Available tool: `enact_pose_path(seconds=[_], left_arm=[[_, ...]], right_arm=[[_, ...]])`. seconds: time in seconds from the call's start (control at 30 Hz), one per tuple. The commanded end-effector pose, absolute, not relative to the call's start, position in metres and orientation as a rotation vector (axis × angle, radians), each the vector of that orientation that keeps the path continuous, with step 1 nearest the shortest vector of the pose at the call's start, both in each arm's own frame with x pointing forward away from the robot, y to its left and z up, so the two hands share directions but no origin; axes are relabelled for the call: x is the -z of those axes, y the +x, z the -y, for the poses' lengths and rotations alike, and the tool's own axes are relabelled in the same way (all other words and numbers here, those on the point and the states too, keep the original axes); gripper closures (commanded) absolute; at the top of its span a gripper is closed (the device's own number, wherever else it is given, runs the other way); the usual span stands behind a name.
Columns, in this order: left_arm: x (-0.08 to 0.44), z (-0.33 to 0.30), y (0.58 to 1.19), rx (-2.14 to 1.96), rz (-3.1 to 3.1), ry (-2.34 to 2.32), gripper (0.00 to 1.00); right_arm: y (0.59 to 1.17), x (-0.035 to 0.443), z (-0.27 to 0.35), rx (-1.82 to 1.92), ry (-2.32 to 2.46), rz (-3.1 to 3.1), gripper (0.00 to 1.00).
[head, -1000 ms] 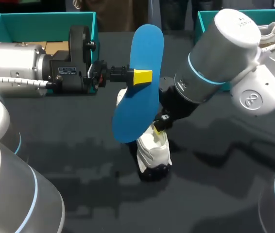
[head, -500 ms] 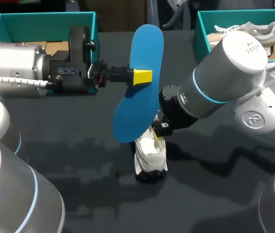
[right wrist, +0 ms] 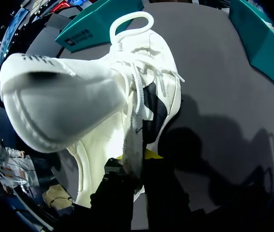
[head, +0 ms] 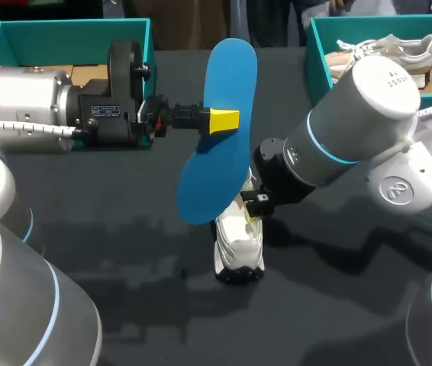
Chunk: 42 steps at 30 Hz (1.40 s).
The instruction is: Take the shoe out of the shoebox, open the shoe tongue, remove and reinsert the insole, then place the shoe into the shoebox
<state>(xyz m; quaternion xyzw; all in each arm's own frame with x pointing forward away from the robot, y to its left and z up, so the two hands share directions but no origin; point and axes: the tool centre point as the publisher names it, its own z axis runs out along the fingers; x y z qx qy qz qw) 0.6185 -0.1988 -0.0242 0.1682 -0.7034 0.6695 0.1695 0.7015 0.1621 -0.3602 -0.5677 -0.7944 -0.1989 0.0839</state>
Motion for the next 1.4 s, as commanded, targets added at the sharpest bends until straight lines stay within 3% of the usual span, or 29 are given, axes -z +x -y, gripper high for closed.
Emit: enact_pose_path(seconds=[0.03, 0.53, 0.57, 0.6, 0.63, 0.67, 1.4], left_arm=[[0.025, 0.201, 0.619, -1.905, 1.998, 0.479, 1.00], [0.025, 0.201, 0.619, -1.905, 1.998, 0.479, 1.00], [0.025, 0.201, 0.619, -1.905, 1.998, 0.479, 1.00], [0.025, 0.201, 0.619, -1.905, 1.998, 0.479, 1.00], [0.025, 0.201, 0.619, -1.905, 1.998, 0.479, 1.00], [0.025, 0.201, 0.619, -1.905, 1.998, 0.479, 1.00], [0.025, 0.201, 0.619, -1.905, 1.998, 0.479, 1.00]], right_arm=[[0.704, 0.367, -0.166, 0.593, -1.696, 2.361, 1.00], [0.704, 0.376, -0.169, 0.603, -1.714, 2.314, 0.98], [0.704, 0.375, -0.169, 0.605, -1.717, 2.310, 0.82], [0.703, 0.373, -0.169, 0.603, -1.721, 2.304, 0.58], [0.703, 0.372, -0.169, 0.603, -1.725, 2.297, 0.44], [0.703, 0.370, -0.168, 0.605, -1.730, 2.291, 0.00], [0.699, 0.299, -0.151, 0.823, -1.602, 2.154, 0.00]])
